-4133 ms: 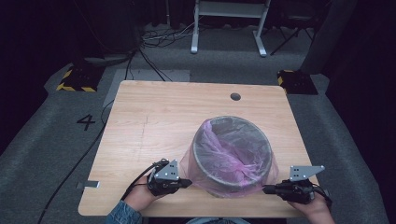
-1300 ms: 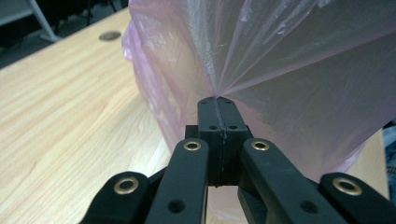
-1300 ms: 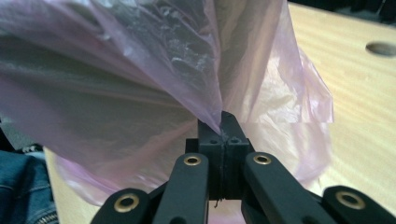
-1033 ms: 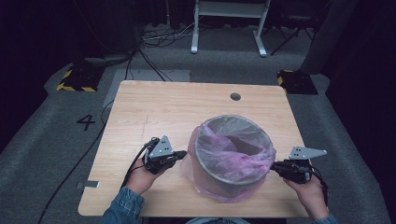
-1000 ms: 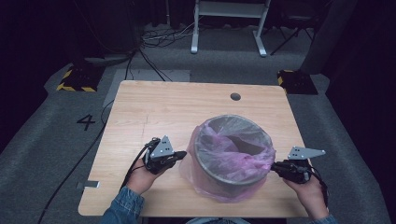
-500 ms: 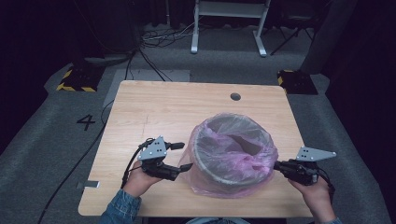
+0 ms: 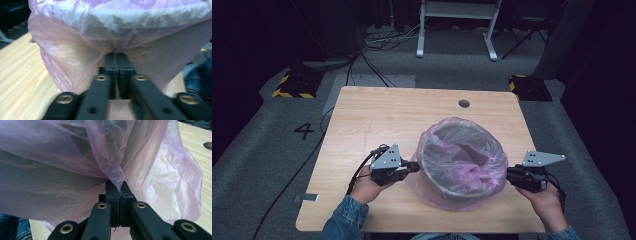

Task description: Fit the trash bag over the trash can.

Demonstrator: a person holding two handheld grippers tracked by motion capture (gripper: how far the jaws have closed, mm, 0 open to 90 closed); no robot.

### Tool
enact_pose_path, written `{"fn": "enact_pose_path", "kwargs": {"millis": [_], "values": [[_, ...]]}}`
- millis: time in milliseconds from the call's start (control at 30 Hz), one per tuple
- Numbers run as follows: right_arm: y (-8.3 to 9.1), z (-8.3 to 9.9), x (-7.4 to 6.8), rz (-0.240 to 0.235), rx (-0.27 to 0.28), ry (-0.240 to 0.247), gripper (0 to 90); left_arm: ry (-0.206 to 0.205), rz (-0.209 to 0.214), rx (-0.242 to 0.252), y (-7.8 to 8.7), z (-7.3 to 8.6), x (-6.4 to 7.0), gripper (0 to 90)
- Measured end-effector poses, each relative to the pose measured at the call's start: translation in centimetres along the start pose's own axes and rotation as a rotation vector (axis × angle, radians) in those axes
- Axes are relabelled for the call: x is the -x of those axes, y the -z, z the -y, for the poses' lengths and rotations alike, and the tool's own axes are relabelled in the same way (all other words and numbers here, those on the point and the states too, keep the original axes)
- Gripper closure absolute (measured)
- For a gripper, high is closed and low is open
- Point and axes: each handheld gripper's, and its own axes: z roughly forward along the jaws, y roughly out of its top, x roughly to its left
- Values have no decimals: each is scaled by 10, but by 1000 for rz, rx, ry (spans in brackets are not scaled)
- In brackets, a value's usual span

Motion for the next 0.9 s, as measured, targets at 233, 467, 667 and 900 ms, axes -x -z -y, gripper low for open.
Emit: {"fn": "enact_pose_path", "kwargs": {"millis": [233, 467, 667, 900], "values": [[-1, 3, 2, 7, -19, -11, 881, 47, -118, -60, -2, 9, -6, 900], [-8, 12, 11, 25, -70, -44, 898, 69, -143, -130, -11, 24, -11, 900], [-25, 37, 24, 24, -176, -133, 900, 47, -163, -242, -20, 31, -10, 900], [-25, 56, 25, 41, -222, -143, 740, 89, -102, -157, -11, 41, -11, 881]]}}
